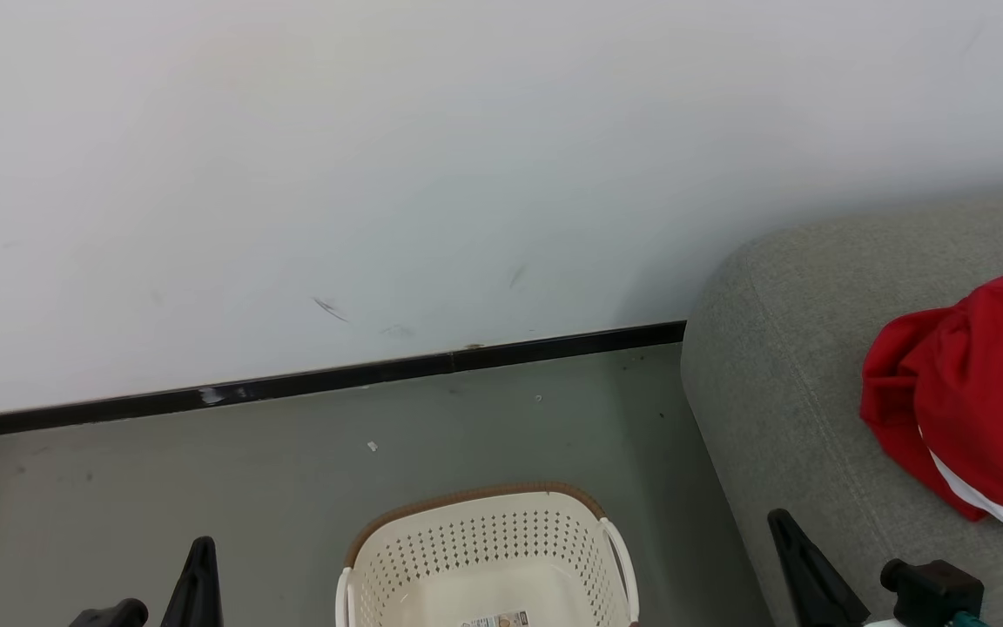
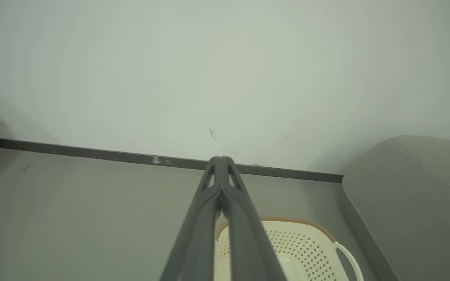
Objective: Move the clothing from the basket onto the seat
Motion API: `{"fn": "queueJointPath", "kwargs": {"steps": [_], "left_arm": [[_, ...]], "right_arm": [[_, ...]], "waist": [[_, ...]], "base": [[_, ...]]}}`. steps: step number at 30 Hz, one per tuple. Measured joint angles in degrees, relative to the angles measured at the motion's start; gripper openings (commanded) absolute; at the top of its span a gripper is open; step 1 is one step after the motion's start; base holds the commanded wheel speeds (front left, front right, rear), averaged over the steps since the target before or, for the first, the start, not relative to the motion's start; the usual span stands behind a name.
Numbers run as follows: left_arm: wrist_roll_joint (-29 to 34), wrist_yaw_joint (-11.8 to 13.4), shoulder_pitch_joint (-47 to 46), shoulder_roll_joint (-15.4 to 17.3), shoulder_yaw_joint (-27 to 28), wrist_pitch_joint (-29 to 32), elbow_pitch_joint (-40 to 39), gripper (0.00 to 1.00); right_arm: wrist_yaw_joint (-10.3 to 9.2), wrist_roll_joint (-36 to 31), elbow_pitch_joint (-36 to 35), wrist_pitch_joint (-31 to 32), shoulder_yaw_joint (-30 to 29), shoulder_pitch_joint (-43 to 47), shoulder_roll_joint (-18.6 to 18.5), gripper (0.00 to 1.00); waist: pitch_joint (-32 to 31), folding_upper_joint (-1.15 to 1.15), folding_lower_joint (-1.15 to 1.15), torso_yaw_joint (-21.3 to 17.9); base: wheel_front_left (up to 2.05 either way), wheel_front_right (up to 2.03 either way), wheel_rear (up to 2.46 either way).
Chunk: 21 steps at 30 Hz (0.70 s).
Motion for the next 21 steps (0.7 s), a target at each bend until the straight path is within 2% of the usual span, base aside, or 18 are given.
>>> {"fn": "queueJointPath", "kwargs": {"steps": [9,21], "left_arm": [[-6.4,-1.8,-0.1,-0.5,1.4,2.0,0.0,0.0],[-13.8,-4.1,-0.5,-1.7,3.2,4.1,0.1,0.0]], "right_arm": [[0.0,10.3,-0.1,1.0,-1.1,-0.1,0.0,0.0],[0.0,20.7,0.2,3.2,-1.9,-0.3,-0.5,0.0]], "waist": [[0.2,0.0,0.06,0.5],[0.3,0.0,0.52,1.1]], "base": [[0.0,0.0,0.0],[0.0,0.0,0.0]]}}
